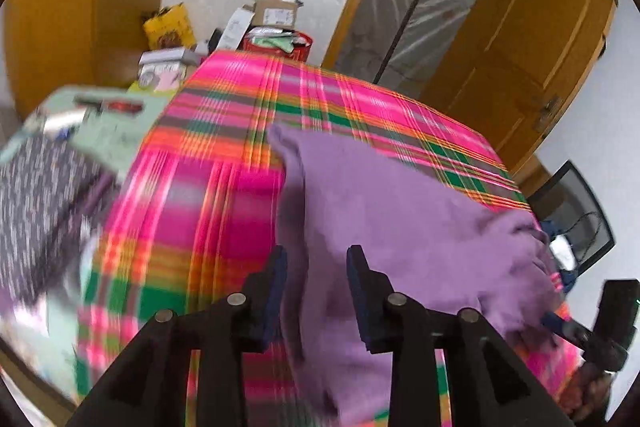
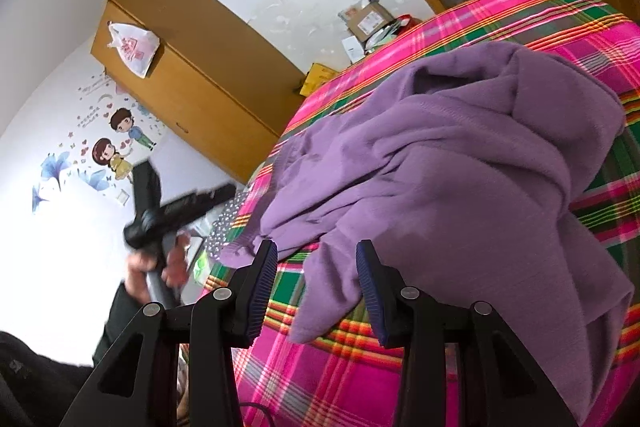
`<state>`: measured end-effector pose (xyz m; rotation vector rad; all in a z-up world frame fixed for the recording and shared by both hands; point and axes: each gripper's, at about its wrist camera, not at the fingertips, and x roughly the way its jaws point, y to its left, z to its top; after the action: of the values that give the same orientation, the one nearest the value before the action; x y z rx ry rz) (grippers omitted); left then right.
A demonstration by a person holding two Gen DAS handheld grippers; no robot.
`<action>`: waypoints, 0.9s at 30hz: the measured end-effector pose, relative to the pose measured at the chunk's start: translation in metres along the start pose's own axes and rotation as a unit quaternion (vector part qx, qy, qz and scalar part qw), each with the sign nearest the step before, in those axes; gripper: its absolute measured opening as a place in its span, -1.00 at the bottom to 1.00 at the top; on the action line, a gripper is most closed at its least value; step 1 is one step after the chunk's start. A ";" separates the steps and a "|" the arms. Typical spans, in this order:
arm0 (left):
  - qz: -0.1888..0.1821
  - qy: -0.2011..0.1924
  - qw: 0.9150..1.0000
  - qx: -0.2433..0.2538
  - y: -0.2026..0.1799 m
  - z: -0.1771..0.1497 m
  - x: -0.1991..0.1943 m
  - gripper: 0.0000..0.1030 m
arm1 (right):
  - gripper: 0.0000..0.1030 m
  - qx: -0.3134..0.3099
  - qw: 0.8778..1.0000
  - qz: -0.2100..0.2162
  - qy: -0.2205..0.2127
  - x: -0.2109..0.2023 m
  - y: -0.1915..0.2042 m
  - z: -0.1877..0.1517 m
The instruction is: Fold clothes
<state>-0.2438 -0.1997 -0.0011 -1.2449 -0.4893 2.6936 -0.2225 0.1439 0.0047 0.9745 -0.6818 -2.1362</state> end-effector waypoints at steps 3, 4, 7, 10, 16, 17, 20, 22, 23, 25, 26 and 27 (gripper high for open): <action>-0.010 0.001 0.999 -0.038 0.008 -0.034 -0.016 -0.34 | -0.17 -0.006 1.000 0.001 0.004 0.000 0.005 -0.003; -0.012 0.000 0.999 -0.052 0.010 -0.043 -0.019 -0.32 | -0.17 -0.007 1.000 0.001 0.006 0.000 0.006 -0.005; -0.018 0.006 0.996 -0.082 0.015 -0.066 -0.023 -0.30 | -0.17 -0.007 1.000 -0.002 0.011 -0.001 0.007 -0.010; -0.026 0.009 0.995 -0.095 0.016 -0.079 -0.023 -0.29 | -0.17 -0.006 1.000 -0.006 0.019 0.000 0.007 -0.015; -0.055 0.008 0.993 -0.105 0.010 -0.081 -0.016 -0.27 | -0.17 -0.044 0.997 -0.037 0.053 0.014 0.017 -0.025; -0.056 0.010 0.993 -0.108 0.011 -0.082 -0.013 -0.27 | -0.17 -0.051 0.996 -0.044 0.062 0.019 0.019 -0.027; -0.059 0.017 0.991 -0.118 0.014 -0.081 -0.002 -0.27 | -0.17 -0.062 0.992 -0.059 0.087 0.034 0.018 -0.033; -0.066 0.019 0.990 -0.124 0.013 -0.080 0.003 -0.27 | -0.17 -0.066 0.991 -0.066 0.101 0.042 0.018 -0.036; -0.070 0.020 0.990 -0.125 0.012 -0.079 0.006 -0.27 | -0.17 -0.070 0.990 -0.070 0.104 0.045 0.018 -0.037; -0.072 0.019 0.989 -0.126 0.009 -0.077 0.009 -0.29 | -0.17 -0.082 0.987 -0.080 0.109 0.050 0.021 -0.037; -0.073 0.018 0.989 -0.126 0.007 -0.076 0.010 -0.41 | -0.17 -0.088 0.987 -0.084 0.110 0.052 0.022 -0.038; -0.072 0.017 0.989 -0.125 0.005 -0.075 0.012 -0.63 | -0.17 -0.094 0.986 -0.087 0.110 0.053 0.024 -0.039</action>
<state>-0.1944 -0.1844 -0.0566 -1.2565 -0.8999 2.5460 -0.2089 0.0820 -0.0246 1.1800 -0.2908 -2.1526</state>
